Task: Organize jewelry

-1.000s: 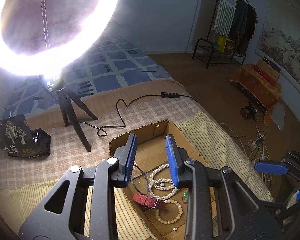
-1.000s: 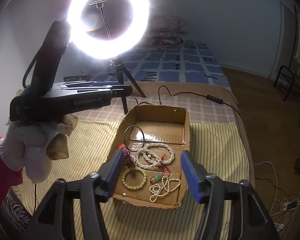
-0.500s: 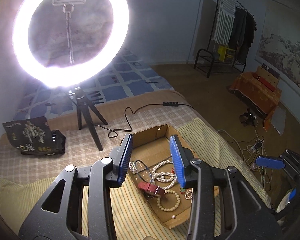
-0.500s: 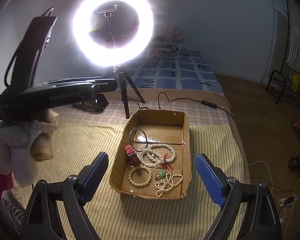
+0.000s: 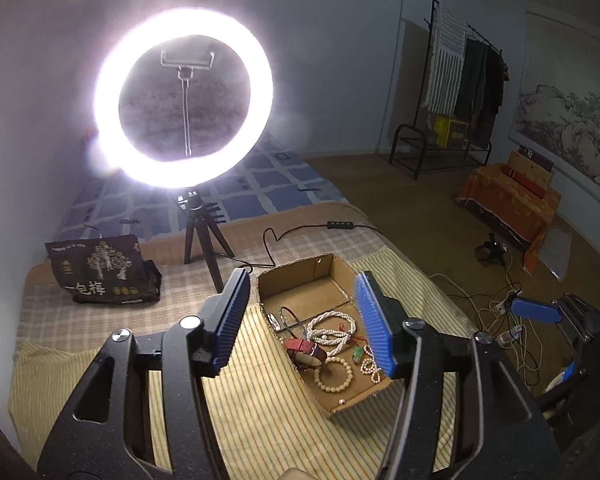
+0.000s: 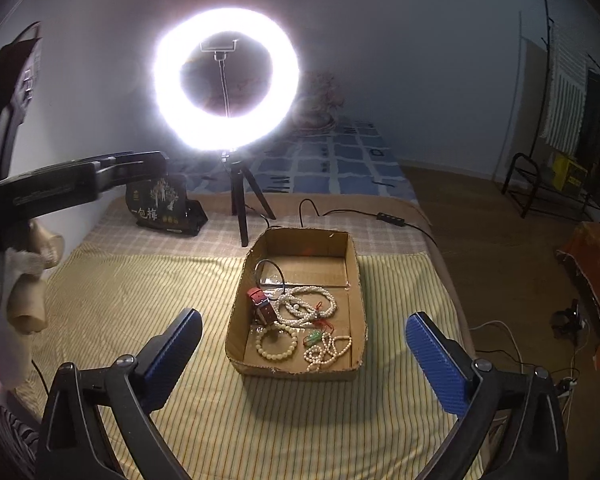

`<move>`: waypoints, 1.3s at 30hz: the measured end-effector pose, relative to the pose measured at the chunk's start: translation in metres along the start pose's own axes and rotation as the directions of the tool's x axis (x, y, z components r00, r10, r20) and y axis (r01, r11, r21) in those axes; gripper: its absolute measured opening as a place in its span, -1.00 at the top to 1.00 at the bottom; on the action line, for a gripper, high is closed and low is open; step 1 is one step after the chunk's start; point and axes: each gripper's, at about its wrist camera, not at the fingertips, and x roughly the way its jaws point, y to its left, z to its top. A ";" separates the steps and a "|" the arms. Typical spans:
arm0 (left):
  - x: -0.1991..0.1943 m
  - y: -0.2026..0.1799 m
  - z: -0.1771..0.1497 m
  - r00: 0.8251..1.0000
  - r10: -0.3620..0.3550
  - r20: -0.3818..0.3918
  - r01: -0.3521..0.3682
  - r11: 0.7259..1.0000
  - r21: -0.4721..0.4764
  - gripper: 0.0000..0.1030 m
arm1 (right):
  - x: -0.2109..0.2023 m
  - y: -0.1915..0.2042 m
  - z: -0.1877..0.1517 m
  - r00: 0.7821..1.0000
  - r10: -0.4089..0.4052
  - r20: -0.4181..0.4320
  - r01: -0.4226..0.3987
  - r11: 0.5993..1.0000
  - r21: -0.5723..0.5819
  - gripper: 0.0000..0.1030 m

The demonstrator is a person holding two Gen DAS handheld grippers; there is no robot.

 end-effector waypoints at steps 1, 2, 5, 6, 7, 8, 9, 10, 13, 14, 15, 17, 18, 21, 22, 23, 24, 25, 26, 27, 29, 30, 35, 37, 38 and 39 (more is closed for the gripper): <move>-0.005 -0.001 -0.002 1.000 0.004 0.007 -0.004 1.000 0.005 -0.22 | -0.003 0.000 -0.002 1.000 -0.005 0.005 0.005 1.000 0.004 -0.99; -0.014 -0.002 -0.005 1.000 0.010 0.019 -0.010 1.000 0.011 -0.30 | -0.006 0.000 -0.003 1.000 -0.010 0.008 0.010 1.000 0.007 -0.99; -0.030 -0.003 -0.013 0.999 0.017 0.036 -0.017 1.000 0.009 -0.47 | -0.012 0.002 -0.008 0.999 -0.036 0.022 0.036 0.999 0.009 -0.99; -0.034 -0.003 -0.015 0.999 0.018 0.038 -0.018 1.000 0.009 -0.51 | -0.014 0.003 -0.009 0.999 -0.043 0.026 0.043 0.999 0.010 -0.99; -0.038 -0.004 -0.019 0.999 0.021 0.037 -0.021 1.000 0.011 -0.53 | -0.015 0.004 -0.011 0.998 -0.049 0.029 0.049 0.999 0.011 -0.99; -0.041 -0.004 -0.022 0.999 0.027 0.037 -0.028 1.000 0.015 -0.55 | -0.016 0.006 -0.011 0.998 -0.053 0.031 0.053 0.999 0.012 -0.99; -0.045 -0.003 -0.025 0.999 0.033 0.037 -0.034 0.999 0.018 -0.58 | -0.017 0.007 -0.012 0.998 -0.058 0.033 0.057 0.998 0.013 -0.99; -0.048 -0.003 -0.029 0.999 0.041 0.036 -0.041 0.999 0.021 -0.59 | -0.017 0.009 -0.013 0.997 -0.064 0.034 0.064 0.998 0.014 -0.99; -0.058 -0.001 -0.039 0.998 0.056 0.037 -0.056 0.998 0.020 -0.70 | -0.019 0.014 -0.017 0.996 -0.081 0.041 0.081 0.997 0.008 -0.99; -0.061 -0.001 -0.043 0.997 0.061 0.040 -0.062 0.998 0.018 -0.74 | -0.019 0.015 -0.019 0.995 -0.087 0.046 0.087 0.996 0.007 -0.99; -0.065 0.001 -0.047 0.997 0.067 0.044 -0.068 0.998 0.013 -0.78 | -0.020 0.016 -0.021 0.994 -0.094 0.051 0.094 0.996 0.005 -0.99; -0.071 0.004 -0.055 0.996 0.077 0.051 -0.077 0.997 0.003 -0.83 | -0.020 0.019 -0.025 0.992 -0.109 0.063 0.109 0.994 0.003 -0.99; -0.072 0.004 -0.058 0.995 0.080 0.053 -0.080 0.997 -0.001 -0.84 | -0.019 0.019 -0.027 0.991 -0.115 0.067 0.115 0.993 0.006 -0.99; -0.077 0.004 -0.067 0.994 0.094 0.060 -0.095 0.996 0.000 -0.84 | -0.018 0.020 -0.033 0.989 -0.120 0.083 0.118 0.993 0.028 -0.99; -0.079 0.003 -0.069 0.993 0.104 0.062 -0.104 0.995 0.006 -0.84 | -0.018 0.020 -0.035 0.988 -0.124 0.089 0.121 0.992 0.037 -0.99; -0.080 0.002 -0.071 0.992 0.107 0.066 -0.108 0.994 0.012 -0.84 | -0.017 0.020 -0.036 0.988 -0.127 0.093 0.123 0.991 0.044 -0.99; -0.080 0.002 -0.073 0.992 0.106 0.068 -0.107 0.994 0.014 -0.84 | -0.017 0.020 -0.037 0.987 -0.130 0.098 0.125 0.991 0.053 -0.99; -0.081 0.002 -0.075 0.992 0.105 0.069 -0.107 0.994 0.016 -0.84 | -0.016 0.020 -0.038 0.986 -0.132 0.105 0.125 0.990 0.065 -0.99; -0.082 0.001 -0.077 0.992 0.104 0.074 -0.106 0.994 0.020 -0.84 | -0.016 0.020 -0.038 0.985 -0.131 0.110 0.124 0.990 0.071 -0.99; -0.083 0.001 -0.078 0.992 0.104 0.076 -0.106 0.994 0.023 -0.84 | -0.016 0.019 -0.038 0.984 -0.133 0.116 0.125 0.989 0.077 -0.99; -0.084 0.000 -0.082 0.992 0.103 0.074 -0.106 0.994 0.031 -0.85 | -0.018 0.020 -0.038 0.982 -0.140 0.130 0.130 0.988 0.082 -0.99; -0.084 0.000 -0.083 0.992 0.107 0.069 -0.110 0.993 0.035 -0.85 | -0.020 0.020 -0.037 0.980 -0.142 0.142 0.131 0.988 0.084 -0.99; -0.091 -0.003 -0.090 0.991 0.118 0.061 -0.122 0.991 0.052 -1.00 | -0.029 0.021 -0.037 0.971 -0.155 0.182 0.137 0.985 0.109 -0.99; -0.094 -0.006 -0.093 0.988 0.137 0.074 -0.141 0.988 0.064 -1.00 | -0.030 0.021 -0.039 0.970 -0.158 0.185 0.137 0.983 0.119 -0.99; -0.096 -0.007 -0.095 0.987 0.142 0.081 -0.148 0.986 0.071 -1.00 | -0.029 0.021 -0.039 0.970 -0.160 0.184 0.139 0.983 0.120 -0.99; -0.098 -0.009 -0.096 0.985 0.145 0.090 -0.152 0.985 0.078 -1.00 | -0.028 0.021 -0.040 0.970 -0.162 0.181 0.142 0.983 0.119 -0.99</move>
